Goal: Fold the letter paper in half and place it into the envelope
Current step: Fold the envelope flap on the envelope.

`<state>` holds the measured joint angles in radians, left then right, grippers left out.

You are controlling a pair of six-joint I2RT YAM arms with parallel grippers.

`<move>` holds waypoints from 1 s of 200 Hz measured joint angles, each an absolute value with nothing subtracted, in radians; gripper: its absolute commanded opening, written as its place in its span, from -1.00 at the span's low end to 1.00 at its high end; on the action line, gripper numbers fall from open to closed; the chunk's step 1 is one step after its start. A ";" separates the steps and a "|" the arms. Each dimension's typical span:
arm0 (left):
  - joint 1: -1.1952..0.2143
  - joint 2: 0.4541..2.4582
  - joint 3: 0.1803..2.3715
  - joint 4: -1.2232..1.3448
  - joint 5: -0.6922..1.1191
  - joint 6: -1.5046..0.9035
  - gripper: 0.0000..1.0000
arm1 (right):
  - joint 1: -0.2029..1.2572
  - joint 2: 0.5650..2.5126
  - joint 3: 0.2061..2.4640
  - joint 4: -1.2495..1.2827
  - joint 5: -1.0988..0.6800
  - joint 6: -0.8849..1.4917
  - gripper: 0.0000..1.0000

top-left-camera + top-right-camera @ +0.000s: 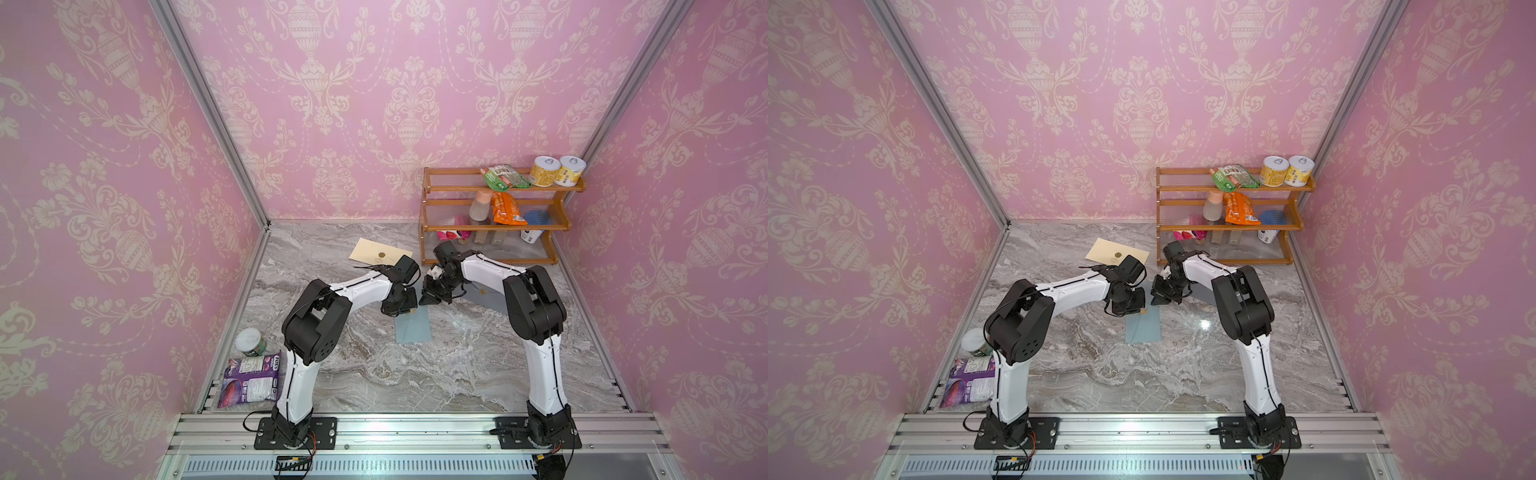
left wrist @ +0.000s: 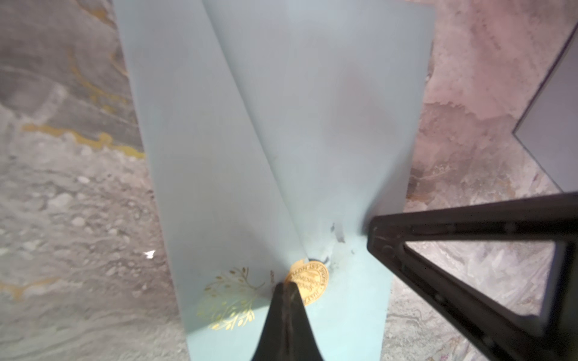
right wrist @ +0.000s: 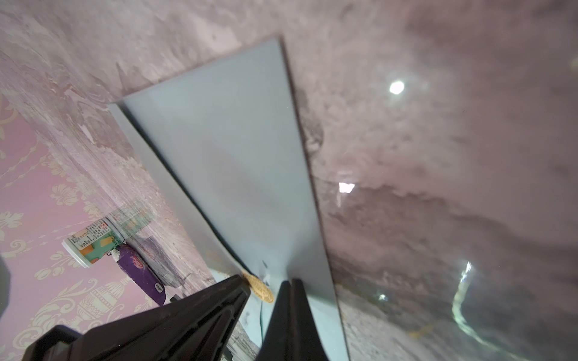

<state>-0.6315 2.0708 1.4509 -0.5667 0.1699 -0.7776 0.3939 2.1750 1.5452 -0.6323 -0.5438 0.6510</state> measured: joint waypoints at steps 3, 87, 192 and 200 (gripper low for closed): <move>-0.632 2.077 1.461 -0.576 0.170 -0.781 -1.00 | 0.394 2.175 1.545 -0.632 -0.544 0.651 -1.00; -0.632 2.144 1.557 -0.587 0.171 -0.878 -1.00 | 0.385 2.169 1.521 -0.605 -0.567 0.651 -1.00; -0.643 2.020 1.379 -0.544 0.170 -0.759 -1.00 | 0.381 2.184 1.534 -0.614 -0.602 0.651 -1.00; -0.647 2.025 1.391 -0.563 0.170 -0.749 -1.00 | 0.381 2.186 1.538 -0.618 -0.604 0.651 -1.00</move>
